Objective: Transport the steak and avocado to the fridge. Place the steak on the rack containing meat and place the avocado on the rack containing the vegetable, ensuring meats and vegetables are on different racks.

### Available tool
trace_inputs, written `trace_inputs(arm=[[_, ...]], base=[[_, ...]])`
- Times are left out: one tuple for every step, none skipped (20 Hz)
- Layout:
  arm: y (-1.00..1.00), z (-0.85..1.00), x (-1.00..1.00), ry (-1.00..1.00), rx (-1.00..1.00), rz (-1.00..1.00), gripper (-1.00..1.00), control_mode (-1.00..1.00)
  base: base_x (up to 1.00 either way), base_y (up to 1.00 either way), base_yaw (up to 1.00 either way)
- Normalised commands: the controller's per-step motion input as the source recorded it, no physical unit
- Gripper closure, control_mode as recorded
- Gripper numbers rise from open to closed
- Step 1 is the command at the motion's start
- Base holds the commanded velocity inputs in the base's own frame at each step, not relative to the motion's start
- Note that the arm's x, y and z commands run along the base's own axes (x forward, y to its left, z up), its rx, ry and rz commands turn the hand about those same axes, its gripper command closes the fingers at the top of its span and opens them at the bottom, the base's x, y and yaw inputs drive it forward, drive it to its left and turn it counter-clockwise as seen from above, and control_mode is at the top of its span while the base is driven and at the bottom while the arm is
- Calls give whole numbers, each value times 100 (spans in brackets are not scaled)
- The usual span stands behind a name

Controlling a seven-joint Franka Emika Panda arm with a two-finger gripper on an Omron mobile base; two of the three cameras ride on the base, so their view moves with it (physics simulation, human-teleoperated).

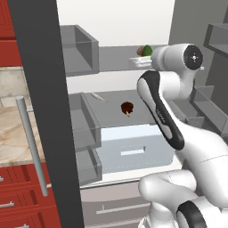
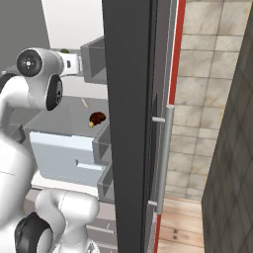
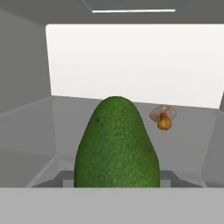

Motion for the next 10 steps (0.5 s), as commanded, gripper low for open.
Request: trace_inputs(arm=[[23,0,69,0,-4,-5,100,-100],[23,0,68,0,-3,-5,100,-100],[24,0,66,1,-3,-6,100,-100],[22,0,66,2,-3,-6,100,-100],[17,0,69,1,0,-7,100,-100],[14,0,69,2,0,-7,100,-100],[10,0,69,3,0,-6,100,-100],[12,0,65,3,0,-6,100,-100],[7,0,61,2,0,-5,100,-100],[6,-1,56,0,-1,-3,100,-100]], base=[[0,0,0],[0,0,0],[0,0,0],[0,0,0],[0,0,0],[0,0,0],[0,0,0],[0,0,0],[0,0,0],[0,0,0]])
